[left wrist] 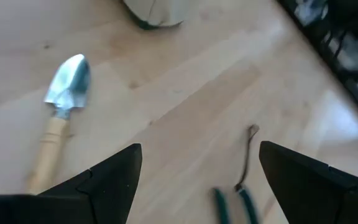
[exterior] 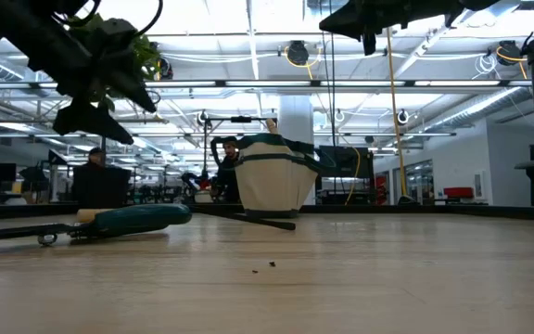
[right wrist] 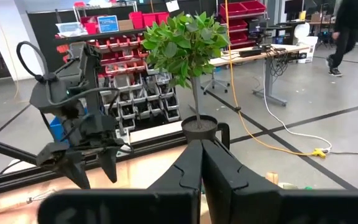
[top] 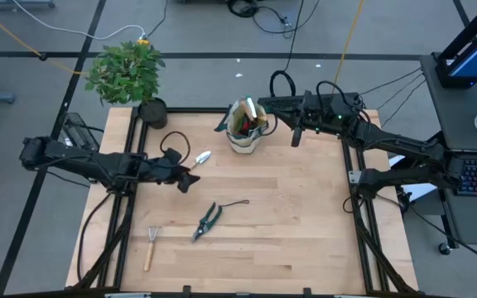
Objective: Pick & Place Garden tools in Gardening bag
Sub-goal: Put the brown trowel into the brown gardening bag
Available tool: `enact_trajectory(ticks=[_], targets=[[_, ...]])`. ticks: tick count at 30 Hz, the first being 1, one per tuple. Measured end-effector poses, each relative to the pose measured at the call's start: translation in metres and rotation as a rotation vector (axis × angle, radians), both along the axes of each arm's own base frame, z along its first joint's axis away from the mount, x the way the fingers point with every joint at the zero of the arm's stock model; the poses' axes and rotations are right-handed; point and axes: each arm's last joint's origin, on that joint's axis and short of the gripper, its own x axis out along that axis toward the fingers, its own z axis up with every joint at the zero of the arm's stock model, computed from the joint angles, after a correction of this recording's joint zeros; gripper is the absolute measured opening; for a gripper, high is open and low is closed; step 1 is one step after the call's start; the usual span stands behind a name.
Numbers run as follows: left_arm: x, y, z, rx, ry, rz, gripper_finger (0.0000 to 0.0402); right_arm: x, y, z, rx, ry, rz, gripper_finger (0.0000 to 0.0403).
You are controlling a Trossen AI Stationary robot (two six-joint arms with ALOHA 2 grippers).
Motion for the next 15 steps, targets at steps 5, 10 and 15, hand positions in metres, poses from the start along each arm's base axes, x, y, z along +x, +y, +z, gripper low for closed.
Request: enact_trajectory(ticks=[5,10,15], targets=[[0.006,0.0,0.007,-0.012,-0.093,0.005,0.0333,0.0,0.0,0.0,-0.017,0.005,0.0,0.0001],[0.009,0.0,0.013,0.058,-0.149,-0.027,0.0333,0.0,0.0,0.0,-0.022,0.006,0.0,0.0001],[0.008,0.001,0.011,0.134,-0.105,-0.036,0.0333,0.0,0.0,0.0,-0.029,0.008,0.0,0.0]])
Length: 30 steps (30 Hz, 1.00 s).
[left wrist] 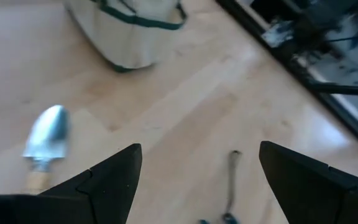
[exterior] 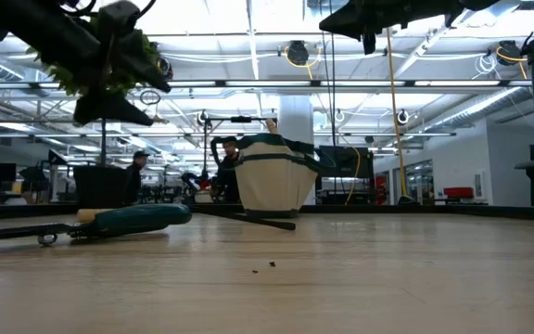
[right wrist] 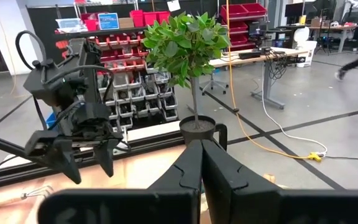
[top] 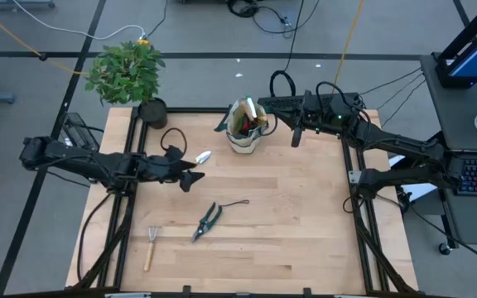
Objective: Pick & Place Garden tools in Gardening bag
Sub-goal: Put the brown trowel into the brown gardening bag
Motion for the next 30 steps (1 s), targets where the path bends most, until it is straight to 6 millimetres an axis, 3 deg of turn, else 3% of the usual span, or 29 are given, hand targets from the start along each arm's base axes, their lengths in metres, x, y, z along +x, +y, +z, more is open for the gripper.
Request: enact_trajectory(ticks=[13,20,30], targets=[[-0.007,0.004,-0.012,0.089,0.146,0.099,0.0333,0.0,0.0,0.0,0.001,0.0,0.0,0.0],[-0.012,0.008,-0.032,0.034,0.324,0.182,0.0333,0.0,0.0,-0.001,0.007,0.005,0.001,0.0],[-0.005,0.008,-0.05,0.077,0.482,0.115,0.0333,0.0,0.0,-0.001,0.007,0.005,-0.001,0.0]])
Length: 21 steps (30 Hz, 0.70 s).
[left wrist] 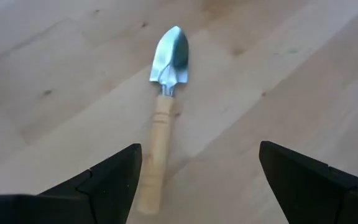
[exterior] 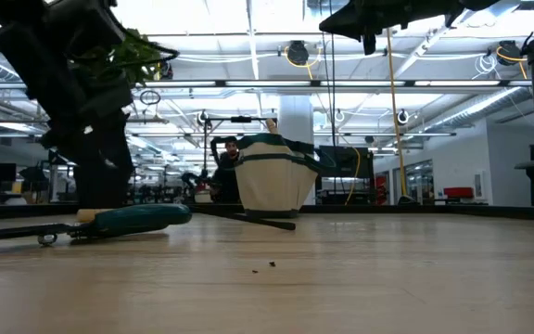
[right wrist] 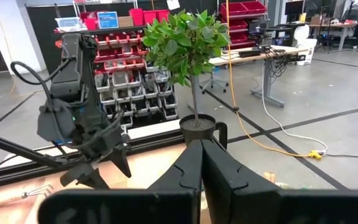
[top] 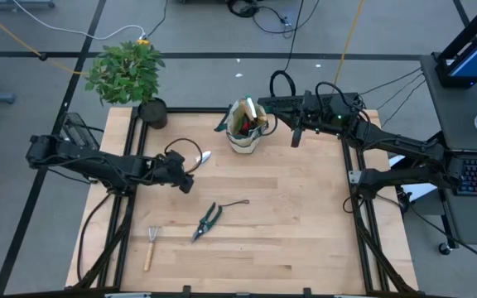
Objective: Pick & Place Garden tools in Gardening bag
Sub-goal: Put the brown trowel into the brown gardening bag
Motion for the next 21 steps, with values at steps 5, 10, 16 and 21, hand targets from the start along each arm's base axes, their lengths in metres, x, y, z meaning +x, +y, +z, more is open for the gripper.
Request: enact_trajectory(ticks=[5,10,16,21], targets=[[0.002,0.005,-0.01,0.013,0.104,-0.06,0.0333,0.0,0.0,0.0,0.0,0.001,0.0,0.0],[0.004,0.011,-0.021,-0.003,0.201,-0.073,0.0333,0.0,0.0,-0.001,0.002,0.005,-0.001,0.0],[0.001,0.013,-0.03,-0.068,0.275,-0.036,0.0333,0.0,0.0,-0.001,0.011,0.005,-0.002,0.0],[0.001,0.013,-0.034,-0.063,0.312,-0.052,0.0333,0.0,0.0,-0.001,0.008,0.006,-0.002,0.0]])
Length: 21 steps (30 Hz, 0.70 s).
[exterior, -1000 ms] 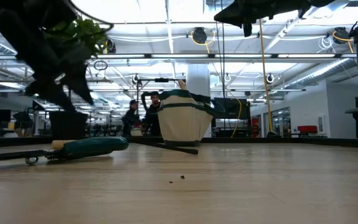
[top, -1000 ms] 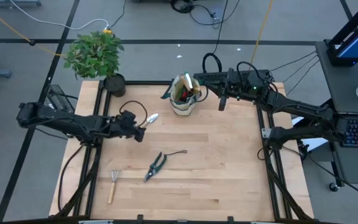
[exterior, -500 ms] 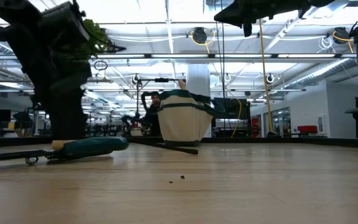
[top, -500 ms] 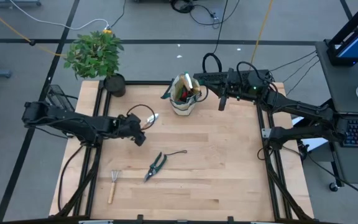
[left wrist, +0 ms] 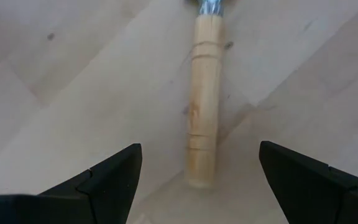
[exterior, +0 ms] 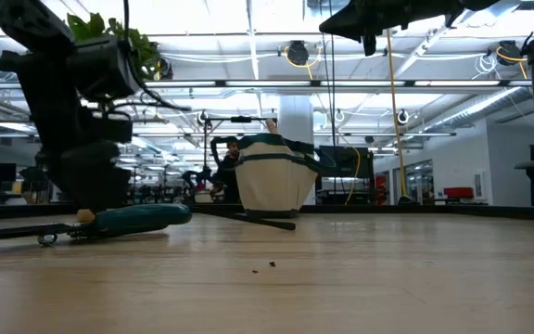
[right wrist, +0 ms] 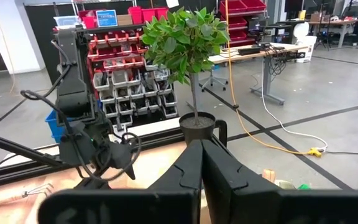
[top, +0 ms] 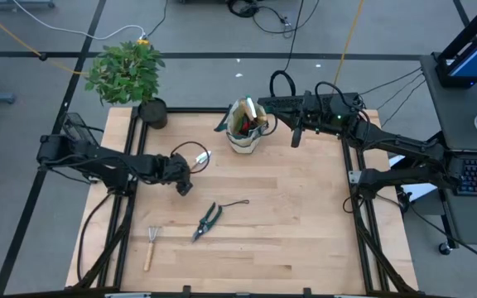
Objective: Pick & Place Garden tools in Gardening bag
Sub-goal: Put the brown trowel into the brown gardening bag
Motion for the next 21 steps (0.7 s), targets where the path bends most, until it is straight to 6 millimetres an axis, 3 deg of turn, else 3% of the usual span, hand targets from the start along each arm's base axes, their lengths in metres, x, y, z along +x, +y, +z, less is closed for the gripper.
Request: enact_trajectory(ticks=[13,21], targets=[[0.006,0.006,-0.012,-0.045,0.055,-0.032,0.0323,0.0,0.0,0.0,-0.004,0.002,0.0,0.0],[0.006,0.007,-0.013,-0.092,0.052,-0.044,0.0219,0.0,0.0,0.0,-0.004,0.002,0.0,0.0]])
